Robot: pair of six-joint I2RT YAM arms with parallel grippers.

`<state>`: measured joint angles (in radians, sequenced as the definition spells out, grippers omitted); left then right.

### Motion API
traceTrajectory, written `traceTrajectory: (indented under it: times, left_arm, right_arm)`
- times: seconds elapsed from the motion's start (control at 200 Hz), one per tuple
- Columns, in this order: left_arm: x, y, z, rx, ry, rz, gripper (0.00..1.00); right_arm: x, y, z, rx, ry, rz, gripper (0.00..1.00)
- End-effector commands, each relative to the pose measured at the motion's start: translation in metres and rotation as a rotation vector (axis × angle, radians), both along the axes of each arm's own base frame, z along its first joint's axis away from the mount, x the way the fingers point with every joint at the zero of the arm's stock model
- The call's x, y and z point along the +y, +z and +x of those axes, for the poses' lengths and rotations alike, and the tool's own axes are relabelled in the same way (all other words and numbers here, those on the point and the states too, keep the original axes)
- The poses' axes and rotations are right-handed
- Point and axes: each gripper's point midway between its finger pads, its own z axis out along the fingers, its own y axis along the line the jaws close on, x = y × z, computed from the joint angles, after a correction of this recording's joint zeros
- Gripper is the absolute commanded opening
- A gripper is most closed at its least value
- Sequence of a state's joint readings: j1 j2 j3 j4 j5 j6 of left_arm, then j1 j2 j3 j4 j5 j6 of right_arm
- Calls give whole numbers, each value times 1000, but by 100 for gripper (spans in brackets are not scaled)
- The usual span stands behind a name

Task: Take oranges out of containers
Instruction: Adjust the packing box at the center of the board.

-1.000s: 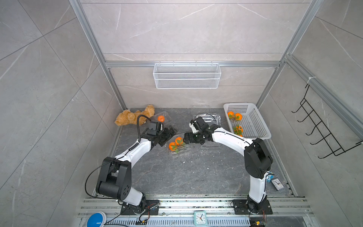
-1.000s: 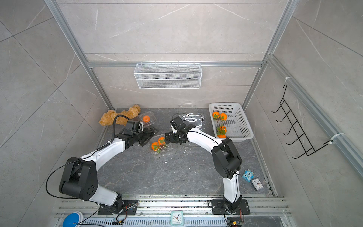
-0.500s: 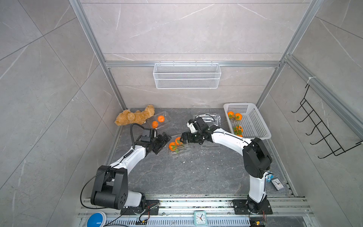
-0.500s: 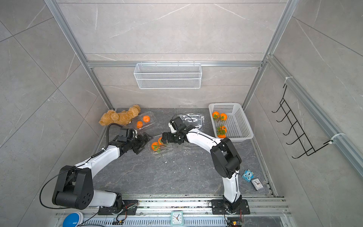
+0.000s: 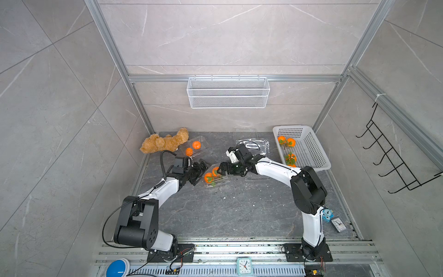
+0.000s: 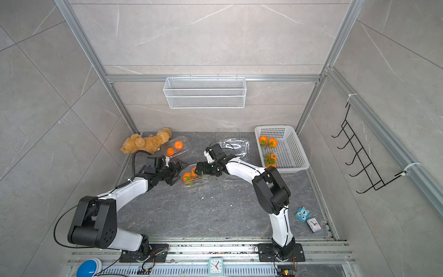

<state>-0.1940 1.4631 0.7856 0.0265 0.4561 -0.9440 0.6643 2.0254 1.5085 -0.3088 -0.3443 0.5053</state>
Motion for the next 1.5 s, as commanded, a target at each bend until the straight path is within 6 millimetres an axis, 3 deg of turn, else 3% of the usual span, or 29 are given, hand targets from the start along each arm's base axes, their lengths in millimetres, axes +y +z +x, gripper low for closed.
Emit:
traceTrajectory:
  times: [0.0,0.19,0.434,0.733,1.058,1.492]
  left_arm:
    - [0,5,-1,-10,-9,-41,100]
    - [22,5,-3,-4,43,-45,99]
    - [18,2,-1,-5,33,-80,99]
    - [24,18,-2,-37,36,-65,99]
    - [36,17,-7,-30,61,-40,99]
    - [33,5,4,-16,51,-79,99]
  right_arm:
    - [2,-13,-6,37,5,4,97]
    - [1,-16,-5,48,-4,10,96]
    - [1,-19,-5,57,-5,19,92]
    - [3,-24,-4,72,-5,22,84]
    - [5,-31,-3,90,-7,34,78]
    - [4,-30,-4,94,-8,37,74]
